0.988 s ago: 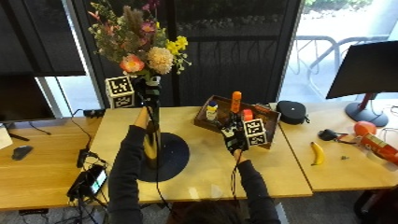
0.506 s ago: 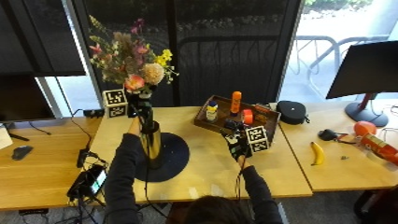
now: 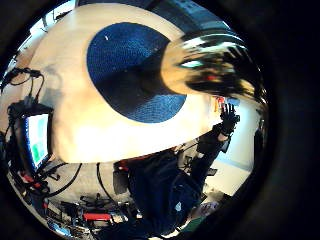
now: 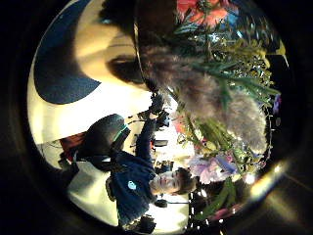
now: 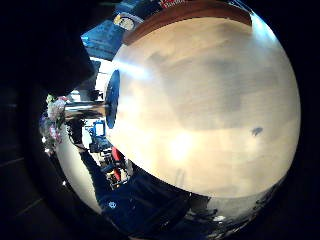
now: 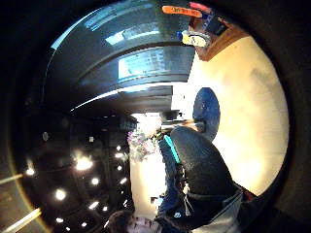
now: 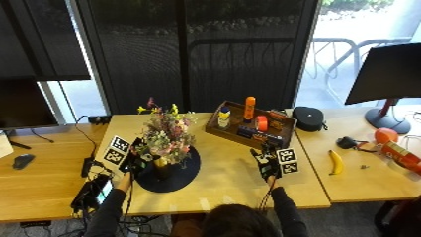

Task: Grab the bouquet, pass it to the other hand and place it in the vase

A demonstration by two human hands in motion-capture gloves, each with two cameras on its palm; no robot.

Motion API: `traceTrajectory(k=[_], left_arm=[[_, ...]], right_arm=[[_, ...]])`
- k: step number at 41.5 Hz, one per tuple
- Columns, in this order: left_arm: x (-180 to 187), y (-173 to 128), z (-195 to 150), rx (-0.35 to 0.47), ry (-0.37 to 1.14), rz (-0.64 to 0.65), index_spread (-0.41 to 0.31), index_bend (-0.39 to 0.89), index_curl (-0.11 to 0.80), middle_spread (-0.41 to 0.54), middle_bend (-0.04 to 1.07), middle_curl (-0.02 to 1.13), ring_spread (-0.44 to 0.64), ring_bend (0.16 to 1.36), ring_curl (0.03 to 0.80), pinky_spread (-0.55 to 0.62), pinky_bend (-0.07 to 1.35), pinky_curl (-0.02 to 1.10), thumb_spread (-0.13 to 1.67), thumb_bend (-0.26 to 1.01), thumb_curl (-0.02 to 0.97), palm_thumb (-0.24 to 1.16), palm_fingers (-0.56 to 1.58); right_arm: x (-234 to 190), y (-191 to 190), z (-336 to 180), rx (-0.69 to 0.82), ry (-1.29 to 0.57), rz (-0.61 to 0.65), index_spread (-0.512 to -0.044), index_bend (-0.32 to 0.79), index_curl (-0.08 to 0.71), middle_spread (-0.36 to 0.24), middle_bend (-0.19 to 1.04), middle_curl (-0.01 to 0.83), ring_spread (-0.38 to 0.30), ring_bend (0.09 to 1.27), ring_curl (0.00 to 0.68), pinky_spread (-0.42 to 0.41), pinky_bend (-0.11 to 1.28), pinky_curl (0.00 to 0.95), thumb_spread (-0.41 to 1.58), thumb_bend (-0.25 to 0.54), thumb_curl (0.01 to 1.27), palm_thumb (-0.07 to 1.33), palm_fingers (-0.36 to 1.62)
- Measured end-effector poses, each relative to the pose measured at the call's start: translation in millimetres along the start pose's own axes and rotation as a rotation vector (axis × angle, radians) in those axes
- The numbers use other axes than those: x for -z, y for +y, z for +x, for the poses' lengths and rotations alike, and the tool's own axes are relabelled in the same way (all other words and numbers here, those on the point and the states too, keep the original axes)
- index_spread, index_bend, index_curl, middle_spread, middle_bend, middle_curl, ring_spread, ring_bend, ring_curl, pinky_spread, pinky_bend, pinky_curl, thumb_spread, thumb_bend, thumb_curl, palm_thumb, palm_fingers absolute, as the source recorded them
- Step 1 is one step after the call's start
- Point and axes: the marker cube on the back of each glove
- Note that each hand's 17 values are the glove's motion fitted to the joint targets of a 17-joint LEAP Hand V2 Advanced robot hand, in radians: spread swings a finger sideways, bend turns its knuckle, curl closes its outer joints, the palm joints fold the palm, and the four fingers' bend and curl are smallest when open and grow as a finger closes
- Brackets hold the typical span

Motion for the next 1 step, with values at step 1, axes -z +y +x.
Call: traceTrajectory(k=[1], left_arm=[[0.5,0.9,-0.6,0.0,-0.009,0.006,0.124,0.03,0.276,0.24,0.25,0.38,0.33,0.65,0.336,0.38,0.49,0.38,0.87,-0.03,0.451,0.58,-0.18]], right_arm=[[-0.7,-8.2,13.0,0.063,0.089,0.084,-0.353,0.17,0.282,-0.005,0.17,0.277,0.016,0.42,0.301,0.195,0.54,0.348,1.1,-0.02,0.32,0.47,0.1]])
